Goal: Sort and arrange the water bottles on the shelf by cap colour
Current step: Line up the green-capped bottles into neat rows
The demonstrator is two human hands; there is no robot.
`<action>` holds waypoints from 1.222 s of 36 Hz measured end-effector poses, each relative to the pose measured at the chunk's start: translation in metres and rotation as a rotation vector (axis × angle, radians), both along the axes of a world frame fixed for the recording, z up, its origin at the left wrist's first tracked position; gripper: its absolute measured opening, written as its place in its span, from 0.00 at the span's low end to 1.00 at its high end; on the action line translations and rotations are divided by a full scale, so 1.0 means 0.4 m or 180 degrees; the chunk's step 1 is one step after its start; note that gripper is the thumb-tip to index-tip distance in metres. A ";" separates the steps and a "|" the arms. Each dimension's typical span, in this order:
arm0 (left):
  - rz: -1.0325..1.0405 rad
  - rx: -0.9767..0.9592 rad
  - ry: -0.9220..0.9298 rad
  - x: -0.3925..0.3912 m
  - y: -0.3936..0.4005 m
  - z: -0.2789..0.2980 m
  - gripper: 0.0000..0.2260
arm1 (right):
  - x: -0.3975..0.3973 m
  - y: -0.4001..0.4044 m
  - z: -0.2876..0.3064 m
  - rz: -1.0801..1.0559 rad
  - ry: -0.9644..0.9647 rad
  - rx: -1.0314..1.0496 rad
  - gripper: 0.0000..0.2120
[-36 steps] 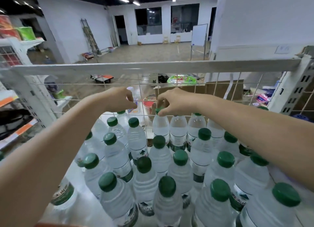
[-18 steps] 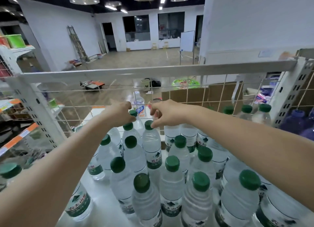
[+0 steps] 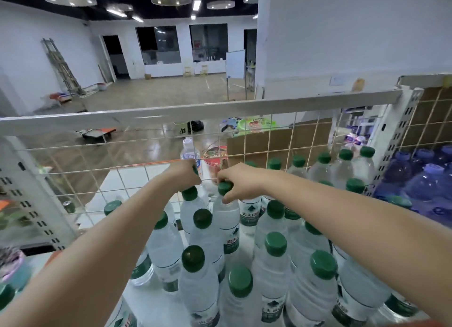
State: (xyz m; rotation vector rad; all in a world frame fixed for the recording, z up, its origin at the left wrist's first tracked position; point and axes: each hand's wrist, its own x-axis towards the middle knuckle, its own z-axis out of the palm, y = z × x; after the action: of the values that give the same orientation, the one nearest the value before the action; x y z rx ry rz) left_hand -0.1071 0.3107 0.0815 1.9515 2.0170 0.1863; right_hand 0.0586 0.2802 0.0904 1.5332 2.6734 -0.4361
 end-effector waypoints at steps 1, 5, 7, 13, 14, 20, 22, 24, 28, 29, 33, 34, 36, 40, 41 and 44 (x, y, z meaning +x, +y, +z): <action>-0.0005 0.0028 -0.0033 -0.003 0.005 -0.001 0.16 | 0.003 0.006 0.000 -0.0027 0.0043 -0.0033 0.18; -0.0022 0.0052 -0.0218 -0.016 0.015 -0.004 0.12 | 0.016 0.033 -0.001 -0.0123 0.0134 -0.0071 0.17; -0.0035 0.0064 -0.0264 -0.022 0.018 -0.005 0.12 | 0.019 0.049 -0.003 -0.0174 0.0220 -0.0078 0.17; -0.0151 0.0094 -0.0252 -0.011 0.020 -0.003 0.12 | 0.025 0.099 -0.004 -0.0277 0.0313 -0.0019 0.14; -0.0166 0.0082 -0.0251 -0.008 0.020 -0.001 0.12 | 0.022 0.105 -0.007 -0.0271 0.0316 -0.0030 0.13; -0.0253 -0.0023 -0.0273 0.009 0.023 0.010 0.10 | -0.001 0.127 -0.036 -0.0349 0.0260 0.0209 0.12; -0.0272 -0.0053 -0.0223 0.015 0.023 0.009 0.09 | -0.003 0.135 -0.039 -0.0441 0.0278 0.0205 0.12; -0.0274 -0.0013 -0.0161 0.019 0.022 0.008 0.09 | -0.004 0.138 -0.040 -0.0539 0.0333 0.0152 0.11; -0.0235 0.0098 -0.0049 0.023 0.025 0.000 0.10 | -0.008 0.140 -0.043 -0.0635 0.0467 -0.0008 0.10; -0.0237 0.0108 -0.0015 0.024 0.025 -0.002 0.11 | -0.009 0.141 -0.043 -0.0639 0.0493 -0.0047 0.10; -0.0278 0.0046 0.0152 0.023 0.020 -0.004 0.13 | -0.003 0.135 -0.030 -0.0621 0.0593 -0.0153 0.15; -0.0286 0.0059 0.0221 0.022 0.017 -0.002 0.14 | 0.001 0.130 -0.022 -0.0595 0.0630 -0.0118 0.17; -0.0268 0.0168 0.0400 0.019 0.012 0.005 0.16 | 0.015 0.118 0.001 -0.0548 0.0695 0.0032 0.21; -0.0219 0.0728 0.0721 0.031 -0.001 0.021 0.18 | 0.063 0.080 0.053 -0.0525 0.0856 0.0165 0.18; -0.0248 0.0863 0.0741 0.041 -0.007 0.026 0.18 | 0.078 0.069 0.064 -0.0531 0.0861 0.0217 0.17; -0.0436 0.1080 0.0609 0.081 -0.030 0.038 0.15 | 0.128 0.036 0.086 -0.0580 0.0888 0.0398 0.14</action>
State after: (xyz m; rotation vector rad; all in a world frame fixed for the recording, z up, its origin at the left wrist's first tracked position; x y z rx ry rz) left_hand -0.0745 0.2988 0.0965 2.3893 2.0668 0.3400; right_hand 0.1099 0.2945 0.1247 1.8917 2.8216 -0.5363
